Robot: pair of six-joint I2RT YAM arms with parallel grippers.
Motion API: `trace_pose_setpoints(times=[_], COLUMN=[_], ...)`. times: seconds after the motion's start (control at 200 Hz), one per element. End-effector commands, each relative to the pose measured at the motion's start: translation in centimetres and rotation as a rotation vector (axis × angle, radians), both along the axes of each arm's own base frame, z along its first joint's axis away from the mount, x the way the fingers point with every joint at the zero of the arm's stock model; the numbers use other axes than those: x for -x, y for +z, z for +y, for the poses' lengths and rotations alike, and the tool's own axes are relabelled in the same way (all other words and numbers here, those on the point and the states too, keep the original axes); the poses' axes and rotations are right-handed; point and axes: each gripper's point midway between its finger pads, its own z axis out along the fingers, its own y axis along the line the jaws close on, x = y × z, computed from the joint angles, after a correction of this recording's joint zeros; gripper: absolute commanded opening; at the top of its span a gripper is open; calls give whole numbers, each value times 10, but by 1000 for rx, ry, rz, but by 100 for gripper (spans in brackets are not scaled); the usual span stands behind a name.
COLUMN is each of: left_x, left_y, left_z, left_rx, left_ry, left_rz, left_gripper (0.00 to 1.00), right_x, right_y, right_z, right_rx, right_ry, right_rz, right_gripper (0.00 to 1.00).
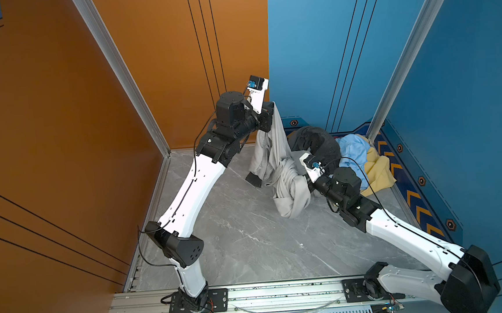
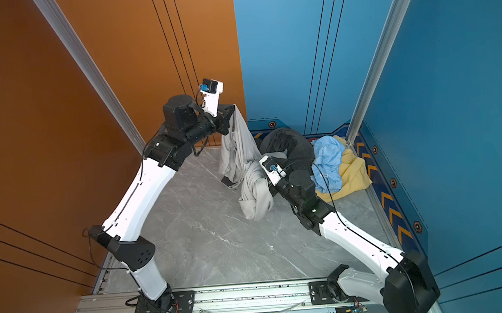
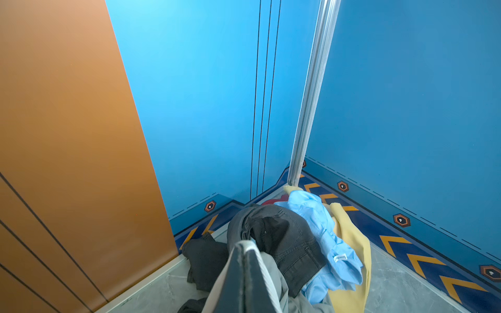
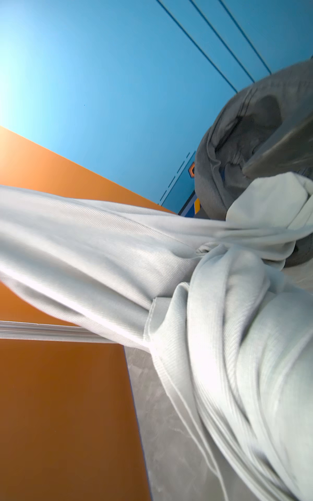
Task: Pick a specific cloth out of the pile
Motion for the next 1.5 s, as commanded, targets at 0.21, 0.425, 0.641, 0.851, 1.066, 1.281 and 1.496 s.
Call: trace_pose_setpoints(times=[0.21, 0.425, 0.641, 0.851, 1.066, 1.281, 1.496], left_x=[-11, -9, 3, 25, 51, 56, 40], left_y=[-8, 1, 33, 65, 85, 83, 59], left_z=[11, 9, 9, 4, -3, 18, 51], left_rx=[82, 115, 159, 212, 221, 181, 153], left_ry=[25, 3, -27, -88, -134, -79, 14], left_rz=[11, 2, -51, -91, -121, -109, -46], left_gripper=[0, 0, 0, 0, 0, 0, 0], right_x=[-3, -36, -51, -84, -147, -192, -177], right_y=[57, -30, -74, -110, -135, -74, 29], right_z=[-13, -6, 3, 13, 34, 16, 13], right_rx=[-45, 3, -43, -83, -165, -218, -330], right_ry=[-76, -19, 21, 69, 56, -109, -99], right_rz=[-97, 367, 544, 472, 396, 280, 244], right_gripper=[91, 92, 92, 94, 89, 0, 0])
